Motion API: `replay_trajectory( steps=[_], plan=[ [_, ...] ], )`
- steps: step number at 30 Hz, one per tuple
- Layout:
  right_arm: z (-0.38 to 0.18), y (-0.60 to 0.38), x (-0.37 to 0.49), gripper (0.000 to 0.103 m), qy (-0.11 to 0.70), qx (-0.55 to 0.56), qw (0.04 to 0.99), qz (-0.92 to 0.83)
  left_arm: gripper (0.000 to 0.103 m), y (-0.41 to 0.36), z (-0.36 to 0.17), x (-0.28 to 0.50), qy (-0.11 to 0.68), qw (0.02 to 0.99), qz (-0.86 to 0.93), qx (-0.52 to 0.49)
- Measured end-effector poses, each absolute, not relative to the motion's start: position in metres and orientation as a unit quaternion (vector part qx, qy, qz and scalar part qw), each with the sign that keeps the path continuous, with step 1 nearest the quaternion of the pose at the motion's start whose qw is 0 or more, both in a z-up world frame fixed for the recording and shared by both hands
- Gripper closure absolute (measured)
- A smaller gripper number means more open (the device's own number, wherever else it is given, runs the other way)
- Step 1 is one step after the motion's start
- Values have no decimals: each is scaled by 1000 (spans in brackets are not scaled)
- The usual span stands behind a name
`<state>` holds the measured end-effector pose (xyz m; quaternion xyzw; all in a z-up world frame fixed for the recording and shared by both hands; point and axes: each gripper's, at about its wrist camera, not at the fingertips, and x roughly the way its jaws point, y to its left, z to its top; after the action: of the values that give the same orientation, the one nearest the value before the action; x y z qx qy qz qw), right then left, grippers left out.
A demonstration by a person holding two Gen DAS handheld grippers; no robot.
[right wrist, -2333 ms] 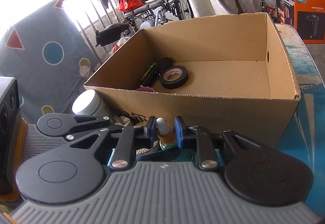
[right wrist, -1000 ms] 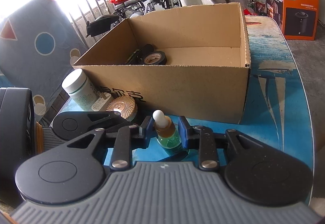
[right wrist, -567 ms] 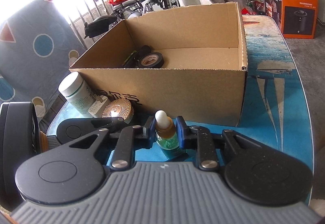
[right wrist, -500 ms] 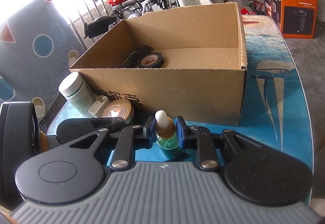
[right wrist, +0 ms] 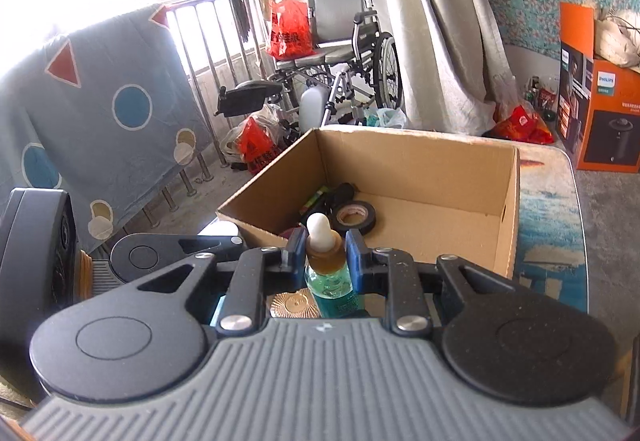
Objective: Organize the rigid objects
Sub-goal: 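Carry the green dropper bottle with the right gripper into the box and release, then move the open right gripper back to the gold-lidded jar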
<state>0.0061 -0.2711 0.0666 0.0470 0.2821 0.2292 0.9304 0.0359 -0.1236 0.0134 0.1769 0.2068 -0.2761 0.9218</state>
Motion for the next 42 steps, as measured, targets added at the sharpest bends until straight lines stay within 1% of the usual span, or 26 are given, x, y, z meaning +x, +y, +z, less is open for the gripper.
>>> replay_trajectory(
  steps=[4, 9, 12, 15, 18, 25, 30, 34, 36, 37, 38, 40, 42],
  plan=[
    [104, -266, 36, 83, 260, 27, 929, 261, 68, -115, 41, 65, 208, 932, -255, 150],
    [116, -268, 111, 83, 303, 43, 908, 285, 68, -116, 46, 124, 268, 925, -240, 119],
    [105, -269, 163, 83, 345, 59, 890, 290, 68, -112, 38, 170, 326, 911, -235, 89],
    [84, -268, 208, 83, 388, 72, 873, 288, 70, -105, 27, 210, 382, 895, -226, 53],
    [58, -271, 245, 84, 422, 87, 857, 282, 70, -99, 16, 236, 421, 881, -215, 27],
    [12, -265, 296, 83, 456, 76, 848, 259, 70, -100, -3, 279, 460, 866, -196, 4],
    [-12, -256, 310, 82, 466, 28, 851, 242, 70, -104, -12, 286, 481, 855, -196, 1],
    [-18, -256, 314, 80, 466, 27, 849, 247, 70, -104, -15, 286, 484, 853, -194, 3],
    [-16, -257, 316, 76, 468, 31, 849, 243, 70, -103, -13, 283, 482, 854, -193, 1],
    [-12, -259, 316, 72, 466, 35, 851, 241, 70, -103, -10, 281, 480, 856, -193, 0],
    [-8, -262, 313, 67, 464, 40, 852, 238, 67, -102, -7, 279, 478, 857, -193, -1],
    [3, -269, 304, 62, 455, 52, 857, 234, 63, -101, 1, 272, 472, 859, -198, -3],
    [17, -277, 289, 61, 444, 63, 863, 232, 56, -100, 12, 260, 462, 863, -204, -1]
  ],
)
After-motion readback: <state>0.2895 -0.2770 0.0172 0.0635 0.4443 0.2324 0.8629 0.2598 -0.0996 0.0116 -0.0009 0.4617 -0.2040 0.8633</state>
